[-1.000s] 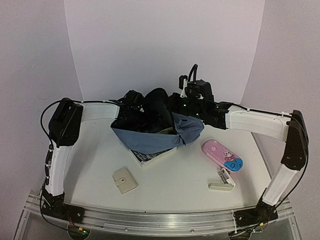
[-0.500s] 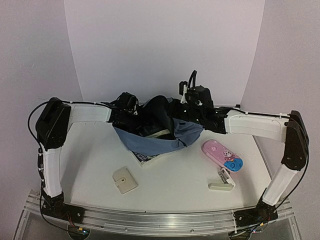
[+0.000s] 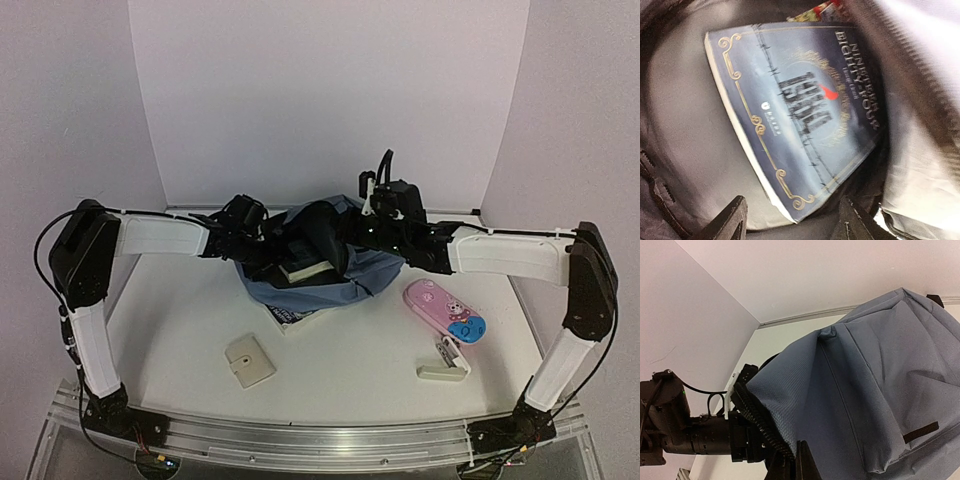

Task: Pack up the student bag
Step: Adjust the book in the student bag.

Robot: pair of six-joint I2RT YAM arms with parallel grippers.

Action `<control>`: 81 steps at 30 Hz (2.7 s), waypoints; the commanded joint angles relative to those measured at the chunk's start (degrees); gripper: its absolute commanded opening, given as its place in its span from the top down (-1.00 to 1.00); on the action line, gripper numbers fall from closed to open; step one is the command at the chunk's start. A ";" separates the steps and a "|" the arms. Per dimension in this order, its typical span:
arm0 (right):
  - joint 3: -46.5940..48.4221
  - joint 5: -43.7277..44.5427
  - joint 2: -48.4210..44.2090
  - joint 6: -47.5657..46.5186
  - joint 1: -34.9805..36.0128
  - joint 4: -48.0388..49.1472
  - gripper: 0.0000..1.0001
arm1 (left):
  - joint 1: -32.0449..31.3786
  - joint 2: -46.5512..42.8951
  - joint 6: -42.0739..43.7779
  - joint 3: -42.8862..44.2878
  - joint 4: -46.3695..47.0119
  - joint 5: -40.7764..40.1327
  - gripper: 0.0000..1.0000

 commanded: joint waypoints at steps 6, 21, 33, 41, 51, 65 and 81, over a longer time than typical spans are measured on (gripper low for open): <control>-0.61 -0.22 -1.78 0.89 0.29 1.79 1.00 | 0.09 6.40 0.80 9.13 -5.18 -3.53 -0.26; 0.80 -1.82 -4.63 2.10 0.33 1.76 1.00 | 0.10 16.43 5.06 19.01 -0.89 1.61 -0.15; 1.73 -1.02 -5.56 2.33 0.27 1.91 1.00 | 0.02 23.46 5.52 26.82 7.98 6.89 -0.10; 1.69 -1.02 -4.89 2.51 0.28 1.92 1.00 | -0.95 26.65 4.48 29.60 14.49 9.09 -0.09; 0.89 5.40 -6.04 2.34 0.15 1.04 1.00 | -1.04 9.61 10.16 11.93 15.31 -0.41 -0.38; 4.21 -4.68 6.00 7.92 -11.84 0.54 1.00 | 2.16 -13.29 7.99 -3.18 7.21 -3.18 -0.61; 4.31 -14.80 11.15 5.05 -18.20 0.50 -0.29 | 3.10 -33.49 5.96 -18.24 -4.96 -6.98 -0.71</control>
